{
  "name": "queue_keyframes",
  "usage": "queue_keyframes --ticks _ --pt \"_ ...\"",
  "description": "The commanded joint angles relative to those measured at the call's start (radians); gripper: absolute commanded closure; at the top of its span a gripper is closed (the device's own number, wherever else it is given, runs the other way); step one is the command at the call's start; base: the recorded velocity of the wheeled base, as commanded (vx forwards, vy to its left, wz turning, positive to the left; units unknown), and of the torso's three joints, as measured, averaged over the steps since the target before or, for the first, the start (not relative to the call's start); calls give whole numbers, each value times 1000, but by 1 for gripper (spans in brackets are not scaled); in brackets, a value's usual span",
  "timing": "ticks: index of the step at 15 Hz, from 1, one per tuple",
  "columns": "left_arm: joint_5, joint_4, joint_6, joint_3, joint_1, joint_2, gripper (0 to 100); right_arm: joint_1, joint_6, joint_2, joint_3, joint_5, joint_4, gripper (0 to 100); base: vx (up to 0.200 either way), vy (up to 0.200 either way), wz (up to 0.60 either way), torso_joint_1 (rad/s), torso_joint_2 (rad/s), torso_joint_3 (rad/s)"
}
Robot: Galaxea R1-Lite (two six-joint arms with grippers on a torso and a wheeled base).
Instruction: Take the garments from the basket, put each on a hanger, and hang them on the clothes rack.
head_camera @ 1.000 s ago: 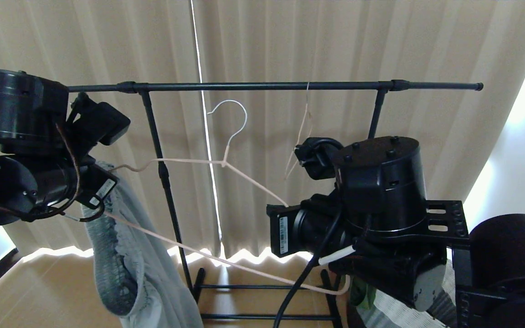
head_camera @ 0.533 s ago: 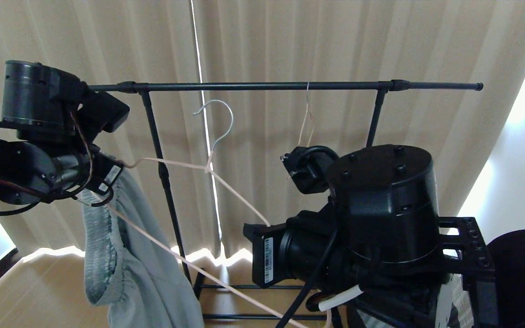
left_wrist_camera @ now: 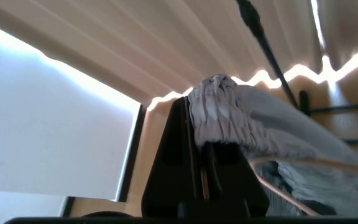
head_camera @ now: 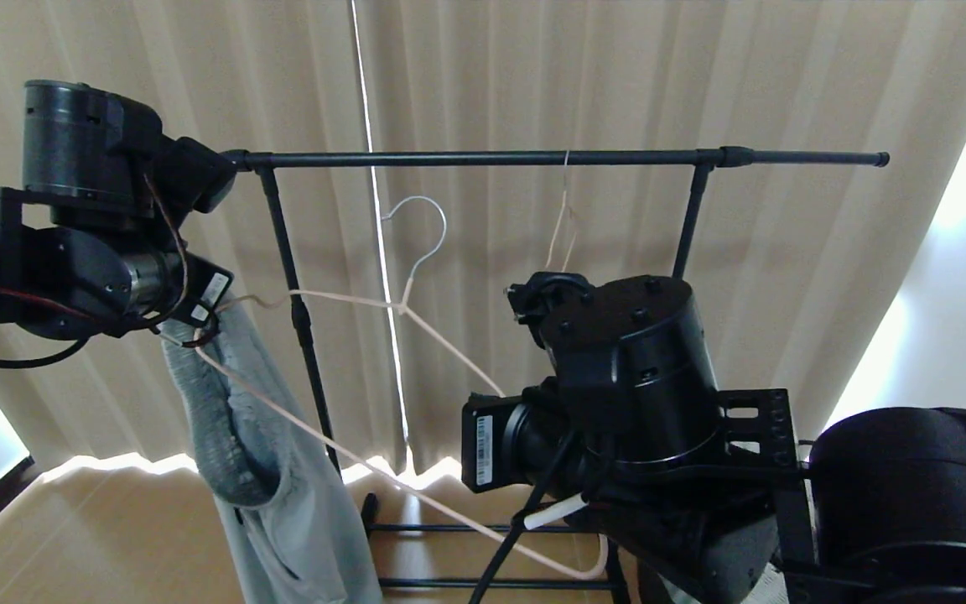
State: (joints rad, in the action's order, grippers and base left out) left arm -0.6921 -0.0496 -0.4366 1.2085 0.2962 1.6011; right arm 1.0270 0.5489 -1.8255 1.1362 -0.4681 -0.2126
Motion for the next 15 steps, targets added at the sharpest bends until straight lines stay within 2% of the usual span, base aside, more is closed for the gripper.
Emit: queue_keyframes --ticks 1,2,3,8,11,13,15 --pt "-3 -1 9 11 0 17 100 -22 -4 -43 31 -35 -5 100 0 0 0 0 0 0" --pt "-6 -3 10 9 0 16 100 -36 -4 -78 83 -83 -4 100 0 0 0 0 0 0" --pt "-6 -1 13 11 0 14 100 -42 -6 -89 103 -92 -4 100 0 0 0 0 0 0" --pt "-7 -6 65 8 12 14 100 -47 -3 -110 143 -99 -5 100 0 0 0 0 0 0" --pt "-6 -6 150 25 80 14 100 -41 -58 -146 129 -93 -77 100 0 0 0 0 0 0" --pt "11 5 150 31 104 13 100 -41 -95 -156 111 -89 -99 100 0 0 0 0 0 0" --pt "92 13 148 59 181 -3 100 -41 -118 -150 82 -84 -117 100 0 0 0 0 0 0"
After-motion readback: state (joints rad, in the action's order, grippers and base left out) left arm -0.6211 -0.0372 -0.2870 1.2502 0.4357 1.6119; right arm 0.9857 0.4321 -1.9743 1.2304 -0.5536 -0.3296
